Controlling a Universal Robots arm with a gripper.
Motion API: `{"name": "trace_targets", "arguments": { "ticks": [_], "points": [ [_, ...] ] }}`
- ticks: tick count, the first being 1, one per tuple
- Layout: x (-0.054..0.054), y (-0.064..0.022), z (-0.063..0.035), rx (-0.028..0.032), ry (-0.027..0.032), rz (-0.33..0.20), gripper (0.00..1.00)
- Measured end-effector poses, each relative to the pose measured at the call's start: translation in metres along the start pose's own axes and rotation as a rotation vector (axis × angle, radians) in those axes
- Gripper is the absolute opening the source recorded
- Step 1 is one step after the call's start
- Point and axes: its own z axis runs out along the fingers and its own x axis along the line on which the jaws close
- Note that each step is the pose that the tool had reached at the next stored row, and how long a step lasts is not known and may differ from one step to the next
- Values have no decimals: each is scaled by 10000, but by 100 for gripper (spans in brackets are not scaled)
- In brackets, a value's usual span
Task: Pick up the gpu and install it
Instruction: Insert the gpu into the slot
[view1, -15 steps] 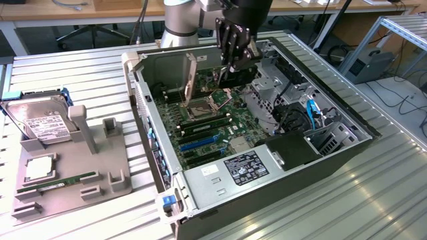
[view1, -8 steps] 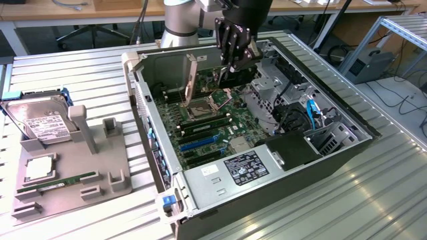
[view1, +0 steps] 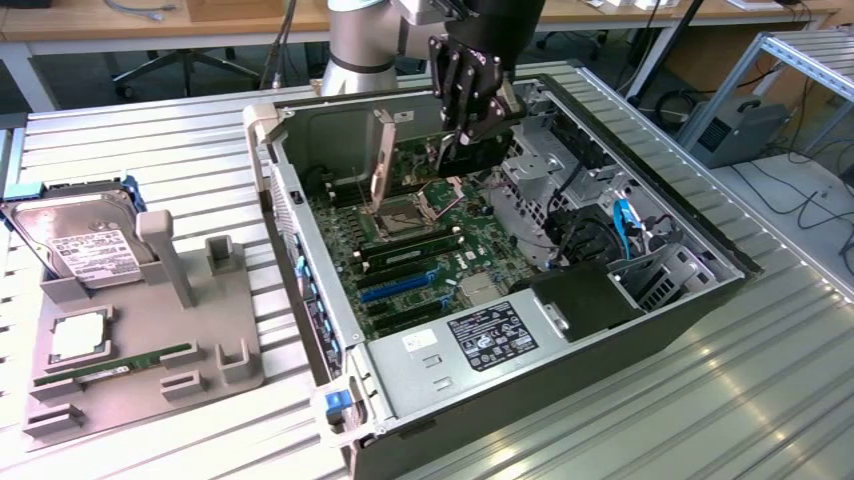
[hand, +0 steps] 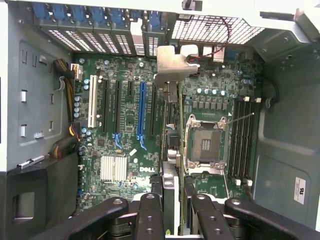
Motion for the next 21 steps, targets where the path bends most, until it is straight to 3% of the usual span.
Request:
{"name": "trace_targets", "arguments": {
  "ticks": [16, 21],
  "points": [
    [0, 0, 2, -6, 2, -194, 27],
    [0, 0, 5, 5, -2, 217, 27]
  ]
}}
